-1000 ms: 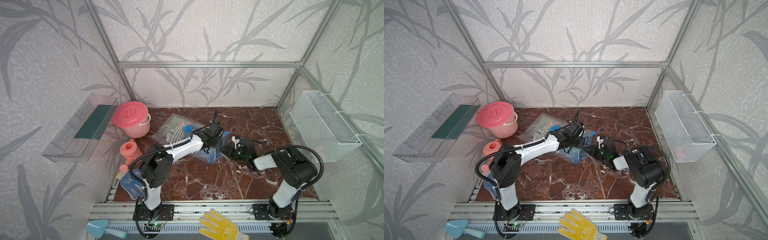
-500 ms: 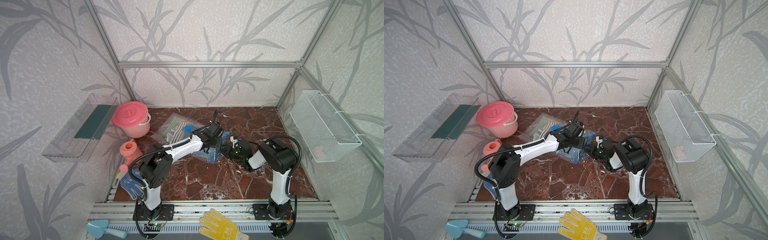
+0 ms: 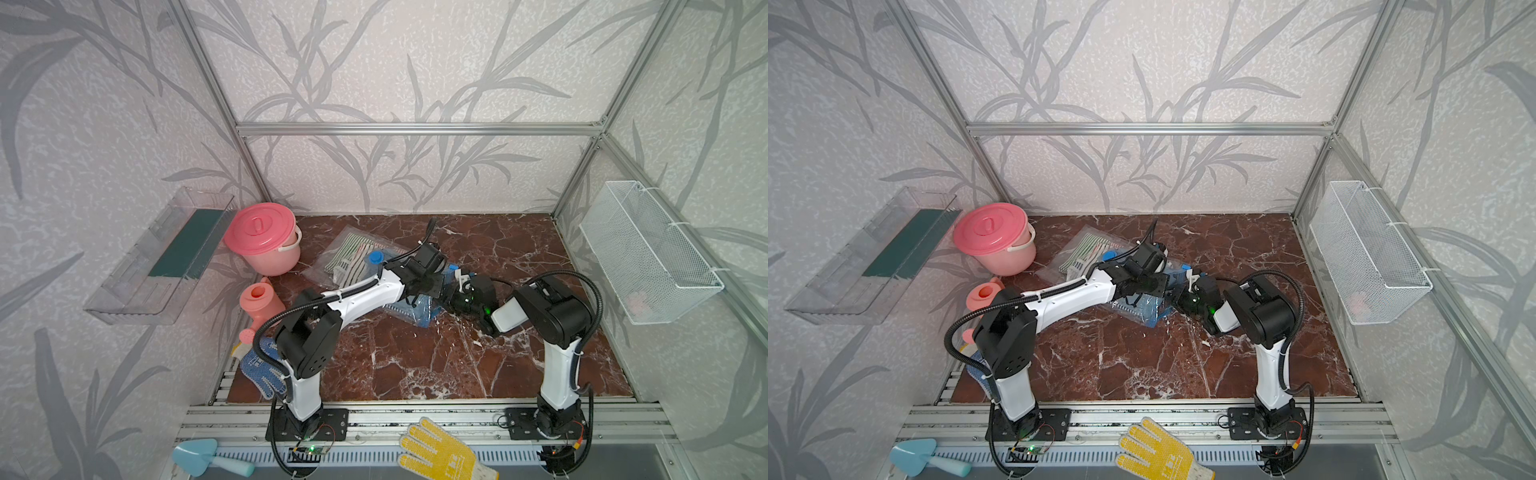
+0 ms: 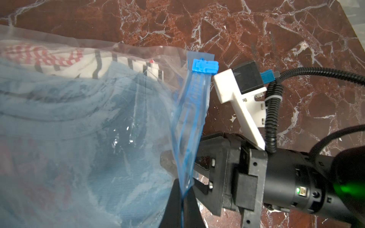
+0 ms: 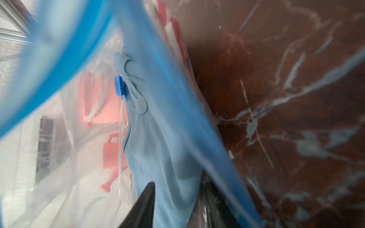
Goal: Take the tank top out of the vacuum bag
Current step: Take out the tank top from the vacuum bag.
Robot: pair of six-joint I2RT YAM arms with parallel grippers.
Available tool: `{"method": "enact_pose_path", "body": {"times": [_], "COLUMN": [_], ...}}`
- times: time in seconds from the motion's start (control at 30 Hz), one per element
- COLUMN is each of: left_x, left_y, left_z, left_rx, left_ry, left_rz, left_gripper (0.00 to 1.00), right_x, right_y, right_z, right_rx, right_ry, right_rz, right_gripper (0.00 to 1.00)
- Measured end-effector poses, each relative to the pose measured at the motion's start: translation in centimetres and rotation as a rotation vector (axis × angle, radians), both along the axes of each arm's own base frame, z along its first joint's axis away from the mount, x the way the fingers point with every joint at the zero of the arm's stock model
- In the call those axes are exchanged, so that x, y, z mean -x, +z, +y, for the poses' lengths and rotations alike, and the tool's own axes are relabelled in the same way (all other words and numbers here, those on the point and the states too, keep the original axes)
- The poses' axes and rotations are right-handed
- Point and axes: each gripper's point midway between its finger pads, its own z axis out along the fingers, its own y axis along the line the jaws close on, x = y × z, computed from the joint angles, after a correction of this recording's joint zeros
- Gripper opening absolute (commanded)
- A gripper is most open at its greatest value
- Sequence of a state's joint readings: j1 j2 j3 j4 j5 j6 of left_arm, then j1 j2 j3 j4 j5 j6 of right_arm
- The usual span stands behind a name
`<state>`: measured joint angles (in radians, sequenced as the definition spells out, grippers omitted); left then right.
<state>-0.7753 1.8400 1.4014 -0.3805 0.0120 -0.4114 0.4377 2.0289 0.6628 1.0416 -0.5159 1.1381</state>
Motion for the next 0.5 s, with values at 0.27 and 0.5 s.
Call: {"method": "enact_pose_path", "body": {"times": [0.27, 0.5], "left_x": [-0.1, -0.3], "left_y": [0.2, 0.2], "left_z": [0.2, 0.4], "left_rx": [-0.004, -0.015], "left_ry": [0.007, 0.018], "left_rz": [-0.009, -0.018], "left_gripper": [0.00, 0.00], "right_x": [-0.5, 0.3], "right_y": [-0.3, 0.8], "right_z": [0.2, 0.3], "right_rx": [0.026, 0.108], "right_ry": [0.003, 0.023], "right_rz": [-0.010, -0.032], "right_gripper": [0.11, 0.00]}}
